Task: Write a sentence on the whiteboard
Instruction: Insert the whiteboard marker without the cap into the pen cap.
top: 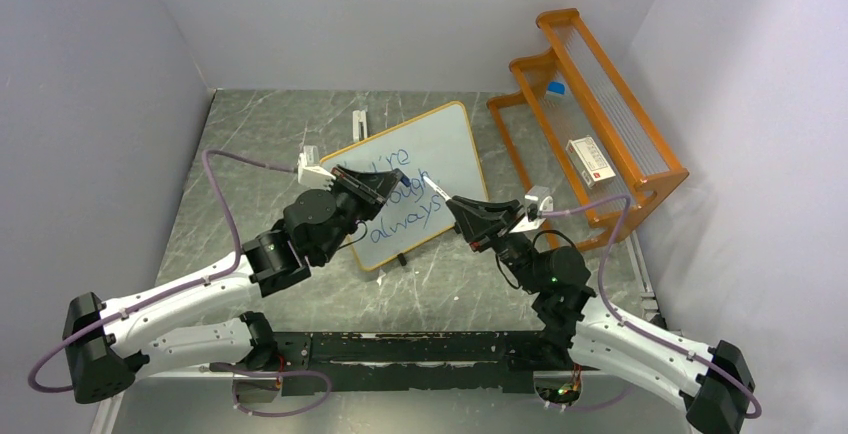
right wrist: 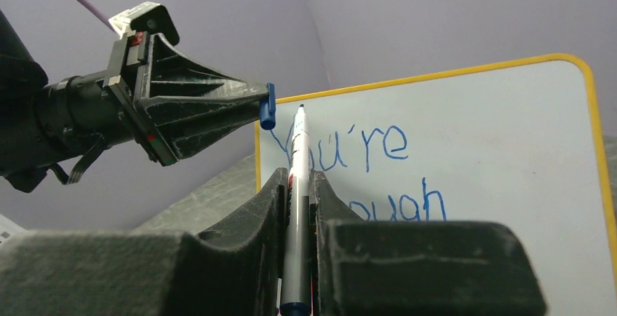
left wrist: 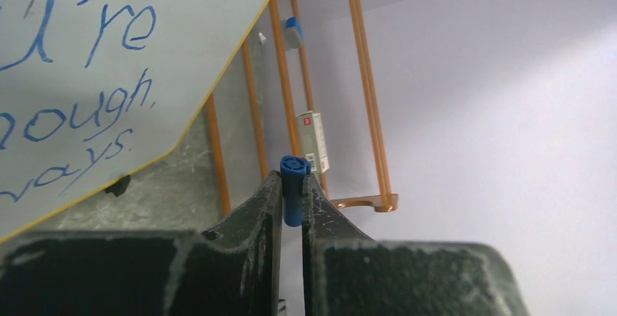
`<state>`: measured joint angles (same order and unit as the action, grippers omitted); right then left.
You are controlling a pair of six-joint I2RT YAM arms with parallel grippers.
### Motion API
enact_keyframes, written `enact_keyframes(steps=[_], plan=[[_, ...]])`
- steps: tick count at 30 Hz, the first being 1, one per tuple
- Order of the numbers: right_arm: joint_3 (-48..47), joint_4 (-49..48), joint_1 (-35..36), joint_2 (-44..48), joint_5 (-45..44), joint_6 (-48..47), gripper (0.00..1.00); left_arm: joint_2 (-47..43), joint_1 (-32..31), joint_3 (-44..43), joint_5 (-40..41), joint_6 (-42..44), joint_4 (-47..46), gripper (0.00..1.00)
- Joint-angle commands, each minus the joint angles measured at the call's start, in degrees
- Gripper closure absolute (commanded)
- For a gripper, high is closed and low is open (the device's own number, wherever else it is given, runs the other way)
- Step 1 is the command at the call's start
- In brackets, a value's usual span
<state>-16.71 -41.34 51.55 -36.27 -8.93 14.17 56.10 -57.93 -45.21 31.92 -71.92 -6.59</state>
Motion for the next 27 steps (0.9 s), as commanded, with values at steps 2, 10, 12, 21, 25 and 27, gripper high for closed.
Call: enact_keyframes(steps=[2,10,12,21,25,27], plan=[[0.2,-4.4,0.5,0.0,1.1,0.9,1.0,0.4,0.3,1.9,2.5,-5.1,-7.6,0.95],[-0.1,-3.4,0.6,0.2,2.5,1.2,1.0,1.0,0.3,2.9,2.7,-7.5,-9.1,0.95],[0.0,-3.5,0.6,0.0,2.7,1.4,1.0,1.0,0.3,2.9,2.7,-7.4,-9.3,0.95],[-0.7,-1.3,0.6,-0.4,4.5,1.6,1.0,1.0,0.2,3.3,2.9,-7.8,-10.1,0.95],[-1.1,-0.6,0.6,-1.0,5.0,1.7,1.0,1.2,0.3,3.2,2.4,-7.8,-10.3,0.95],[-1.0,-1.0,0.6,-1.1,5.0,1.8,1.0,1.3,0.3,3.1,2.0,-7.7,-10.5,0.95]])
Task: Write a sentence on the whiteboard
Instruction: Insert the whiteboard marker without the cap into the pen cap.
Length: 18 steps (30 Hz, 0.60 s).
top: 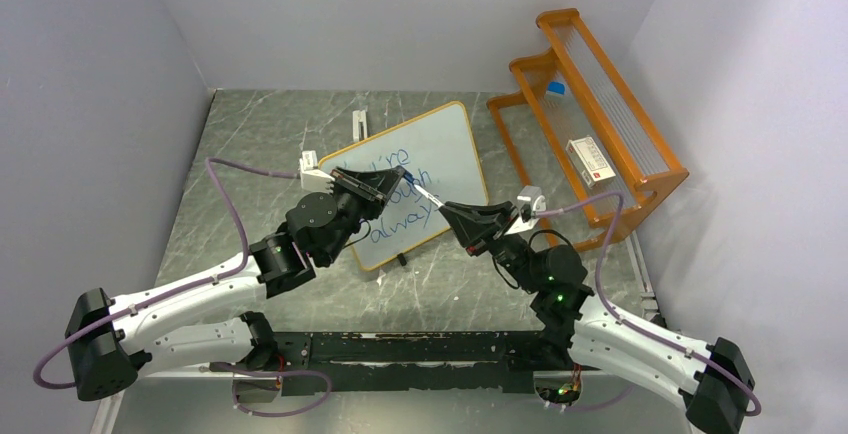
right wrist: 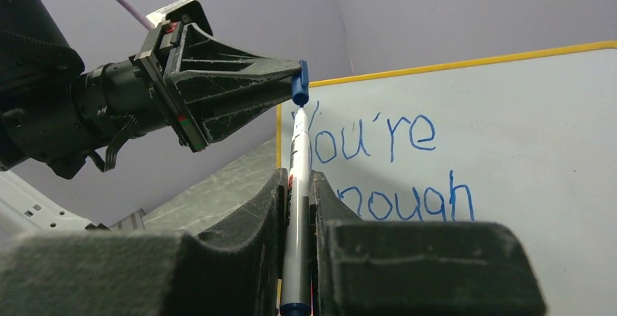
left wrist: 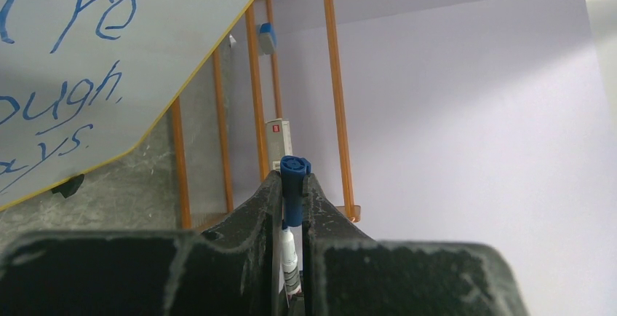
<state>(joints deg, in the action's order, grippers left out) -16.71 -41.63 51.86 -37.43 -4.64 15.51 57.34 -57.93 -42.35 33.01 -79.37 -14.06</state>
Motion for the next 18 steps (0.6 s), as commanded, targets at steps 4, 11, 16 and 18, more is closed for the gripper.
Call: enact_keyframes(steps=[4,11,16,18], plan=[[-0.6,-1.5,0.3,0.4,0.2,0.8,1.0,0.6,0.3,0.2,0.0,-0.1,-3.1,0.95],[-0.2,-2.2,0.3,1.3,-1.0,0.9,1.0,0.9,0.2,0.6,-0.1,-0.3,-3.2,0.95],[0.0,-0.9,0.3,1.7,-2.3,0.4,1.0,0.7,0.3,0.5,0.7,0.3,-3.0,0.95],[-0.1,-0.3,0.2,1.6,-2.9,0.3,1.0,0.6,0.2,0.5,0.7,0.5,-3.2,0.95]])
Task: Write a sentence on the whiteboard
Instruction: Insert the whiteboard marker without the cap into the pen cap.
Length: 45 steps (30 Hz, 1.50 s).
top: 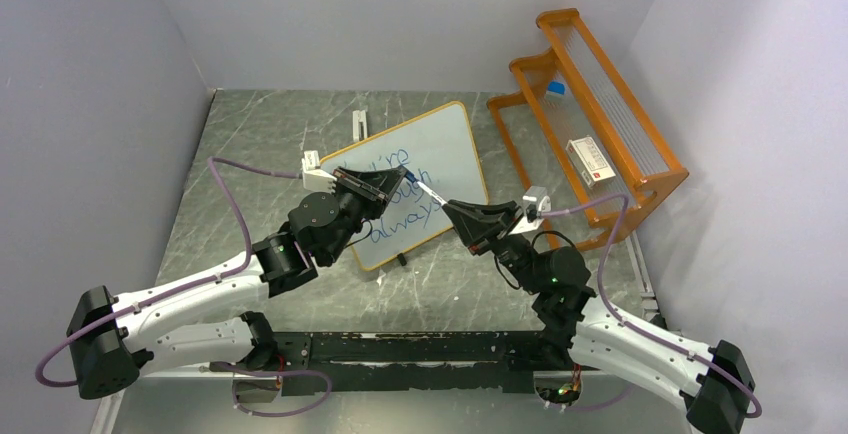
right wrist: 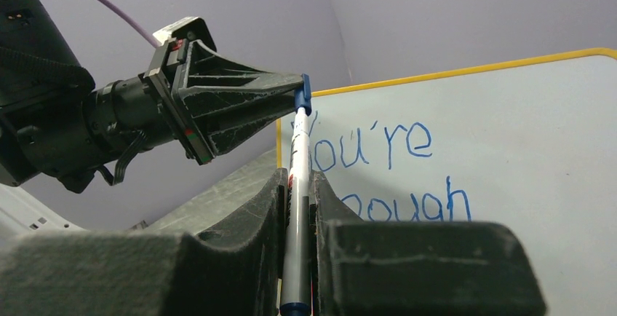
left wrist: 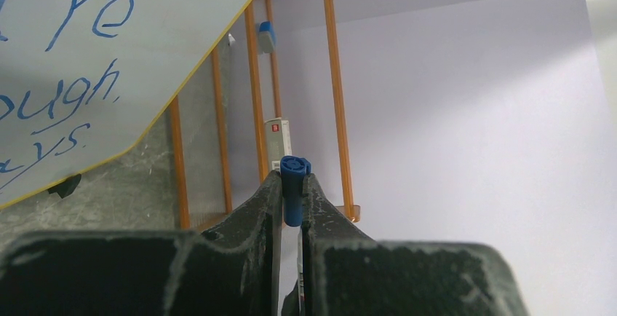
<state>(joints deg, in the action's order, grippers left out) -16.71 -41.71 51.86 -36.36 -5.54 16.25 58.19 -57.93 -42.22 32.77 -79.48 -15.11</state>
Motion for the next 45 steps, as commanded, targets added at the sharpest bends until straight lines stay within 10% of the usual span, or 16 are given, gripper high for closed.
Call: enact_keyframes(steps=[1,31,45], plan=[[-0.3,0.0,0.2,0.3,-2.1,-0.5,1.0,-0.2,0.3,0.3,0.8,0.7,-2.2,0.95],[-0.7,-4.1,0.2,-1.4,-3.4,-1.2,1.0,2.0,0.3,-0.2,-6.2,3.5,-4.6,0.95],[-0.6,-20.8,0.3,-9.7,-4.0,-1.2,1.0,3.6,0.2,-2.9,-13.7,9.0,-8.3,0.95]])
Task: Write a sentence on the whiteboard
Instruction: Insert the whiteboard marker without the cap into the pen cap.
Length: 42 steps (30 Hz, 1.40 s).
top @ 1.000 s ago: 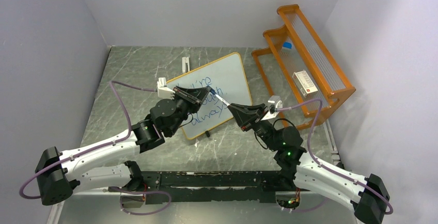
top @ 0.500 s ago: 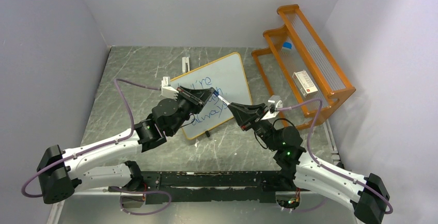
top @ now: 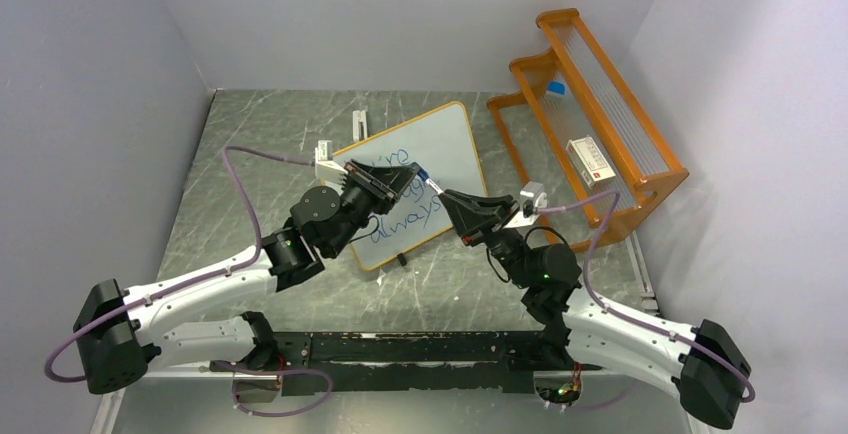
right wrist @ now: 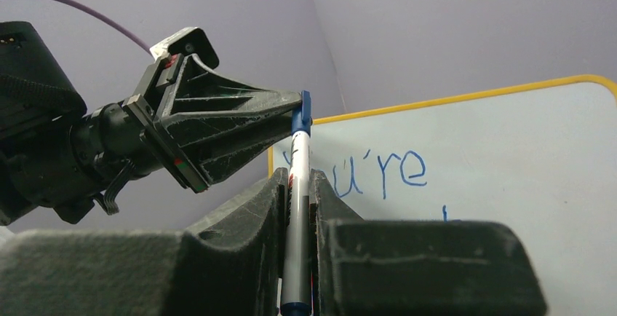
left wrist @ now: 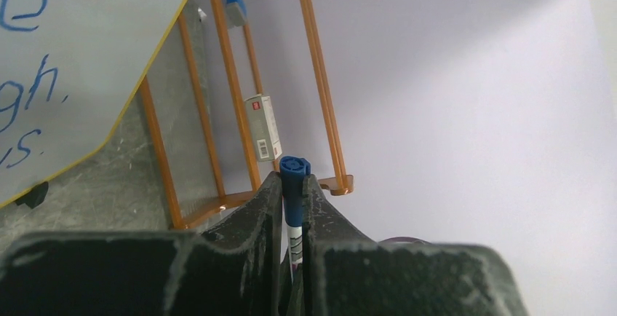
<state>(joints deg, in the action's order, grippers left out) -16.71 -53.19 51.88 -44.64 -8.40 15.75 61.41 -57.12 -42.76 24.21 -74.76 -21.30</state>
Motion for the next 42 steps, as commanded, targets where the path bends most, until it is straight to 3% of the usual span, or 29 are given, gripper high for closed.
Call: enact_keyframes(steps=[1,4,5,6,13,18,23,32,39,42], plan=[[-0.7,-10.3,0.2,-1.8,-1.2,-0.7,1.0,0.3,-0.6,-2.4,-5.2,5.2,-2.4,0.95],[-1.0,-12.1,0.2,-2.7,-1.3,-0.6,1.0,-0.2,-0.6,-1.6,-4.6,6.5,-3.0,0.95],[-1.1,-12.6,0.2,-2.9,-1.4,-0.4,1.0,-0.5,-0.7,-1.1,-4.5,7.7,-4.2,0.84],[-0.9,-13.1,0.2,-3.0,-1.5,-0.1,1.0,-0.8,-0.6,-0.4,-4.5,8.9,-5.2,0.79],[0.7,-14.7,0.2,-1.1,-1.9,1.9,1.0,-2.6,0.5,-2.1,-7.2,21.8,-6.5,0.53],[1.5,-14.6,0.2,0.9,-1.5,3.7,1.0,-3.5,3.9,-0.5,-15.5,27.3,-14.6,0.42],[1.6,-14.0,0.2,2.0,-0.6,5.7,1.0,0.2,7.2,-1.4,-27.5,25.9,-23.4,0.32],[1.1,-12.9,0.2,3.4,0.7,8.0,1.0,6.6,9.5,-2.1,-34.4,18.6,-31.9,0.36],[0.9,-12.5,0.2,3.0,0.9,8.3,1.0,9.0,9.5,-2.6,-35.8,16.6,-36.2,0.47],[0.8,-12.5,0.2,2.6,0.9,8.6,1.0,9.3,9.5,-2.4,-35.6,16.4,-36.9,0.57]])
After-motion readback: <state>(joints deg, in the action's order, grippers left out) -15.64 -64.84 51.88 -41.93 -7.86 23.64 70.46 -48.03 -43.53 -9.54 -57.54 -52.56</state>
